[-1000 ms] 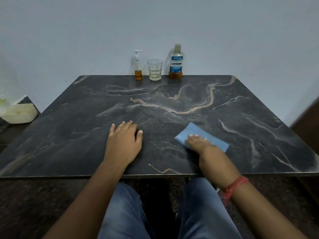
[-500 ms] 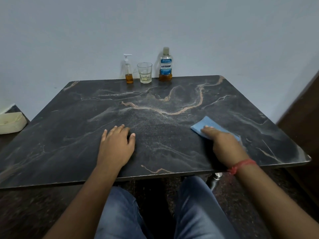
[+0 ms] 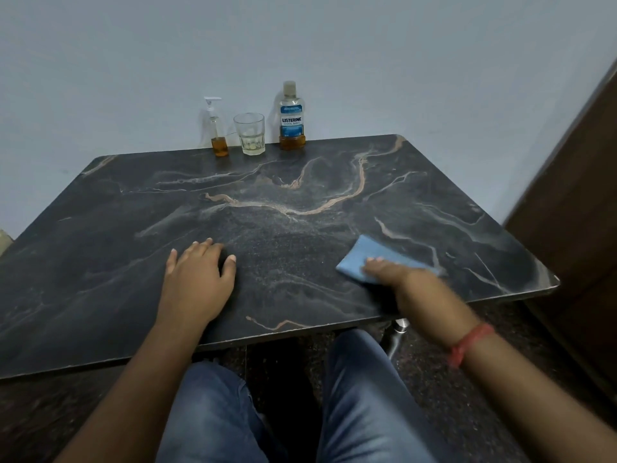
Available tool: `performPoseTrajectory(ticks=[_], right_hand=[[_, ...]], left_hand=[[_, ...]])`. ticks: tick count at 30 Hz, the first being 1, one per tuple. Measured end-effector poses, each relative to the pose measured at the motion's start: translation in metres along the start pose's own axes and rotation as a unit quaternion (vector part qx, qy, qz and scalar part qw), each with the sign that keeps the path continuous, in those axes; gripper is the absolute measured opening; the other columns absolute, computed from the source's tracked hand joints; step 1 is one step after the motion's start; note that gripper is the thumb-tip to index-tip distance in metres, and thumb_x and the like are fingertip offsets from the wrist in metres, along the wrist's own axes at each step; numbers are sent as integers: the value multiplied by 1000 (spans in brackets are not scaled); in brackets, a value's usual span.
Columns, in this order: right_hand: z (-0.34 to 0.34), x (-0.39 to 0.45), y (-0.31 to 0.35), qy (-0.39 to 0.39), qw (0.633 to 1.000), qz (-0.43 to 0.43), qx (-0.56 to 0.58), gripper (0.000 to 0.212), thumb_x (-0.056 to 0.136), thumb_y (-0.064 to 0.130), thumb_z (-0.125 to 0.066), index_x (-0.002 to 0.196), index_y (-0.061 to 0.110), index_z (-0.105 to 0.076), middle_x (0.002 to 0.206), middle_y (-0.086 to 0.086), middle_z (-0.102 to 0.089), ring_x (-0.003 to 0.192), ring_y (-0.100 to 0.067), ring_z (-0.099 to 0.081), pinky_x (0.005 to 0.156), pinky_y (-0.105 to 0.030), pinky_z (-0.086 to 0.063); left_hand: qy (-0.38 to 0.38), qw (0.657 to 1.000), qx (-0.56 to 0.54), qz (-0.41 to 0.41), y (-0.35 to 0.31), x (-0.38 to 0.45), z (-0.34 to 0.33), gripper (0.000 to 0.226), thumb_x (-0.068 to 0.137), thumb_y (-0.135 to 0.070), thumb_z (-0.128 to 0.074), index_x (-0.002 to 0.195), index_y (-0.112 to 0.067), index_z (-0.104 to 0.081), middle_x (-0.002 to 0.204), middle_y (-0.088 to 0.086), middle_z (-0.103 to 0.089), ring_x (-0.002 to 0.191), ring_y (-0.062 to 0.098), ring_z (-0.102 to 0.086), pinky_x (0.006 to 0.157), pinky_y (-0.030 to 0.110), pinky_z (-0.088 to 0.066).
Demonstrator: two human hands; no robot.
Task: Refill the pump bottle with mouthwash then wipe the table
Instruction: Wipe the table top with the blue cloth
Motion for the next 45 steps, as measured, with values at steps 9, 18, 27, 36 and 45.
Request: performPoseTrajectory(ticks=[9,18,27,36,45], right_hand=[[4,15,-17,-36,997,-22,-66,63,88,-8,-49,144,19,-46,154,0,-36,143,-13,-32,110,-6,0],[0,20,-21,-37,996,-20,-78,66,86,-8,-45,143,24,-47,153,3,-38,142,-13,-34,115,-19,-13],[14,17,-36,-43,994,-35,-93,55,93,-1,-47,141,25,-49,152,5,-40,141,-12,-36,107,-7,-8],[35,10,-56,-22,992,-39,-119,42,98,14,-49,140,21,-52,150,0,-44,137,-22,-43,113,-22,-20],[29,21,-58,13,990,12,-138,43,98,25,-52,141,31,-49,149,8,-44,132,-21,-43,111,-35,-31]], left_hand=[[-12,998,4,-61,-7,0,1,58,104,-48,-36,153,-19,-41,165,6,-29,155,25,-18,125,55,-2],[-2,995,19,-94,-20,4,-3,66,101,-59,-24,157,-25,-30,169,3,-20,157,23,-8,124,57,2],[5,990,-12,-139,-86,9,-18,68,101,-62,-18,159,-27,-26,170,0,-15,157,22,-3,124,56,6],[6,990,-17,-137,-93,11,-25,68,100,-62,-16,158,-28,-28,169,0,-16,157,21,-2,124,55,8],[-4,990,-11,-144,-92,9,-26,69,101,-63,-16,158,-27,-29,169,0,-18,157,21,-1,124,55,7]])
Point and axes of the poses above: each hand's wrist, its own x-axis towards the middle knuckle, its own z-axis out of the back of the hand, y = z × x, the point moved 4 cm from there along x, towards the middle knuckle
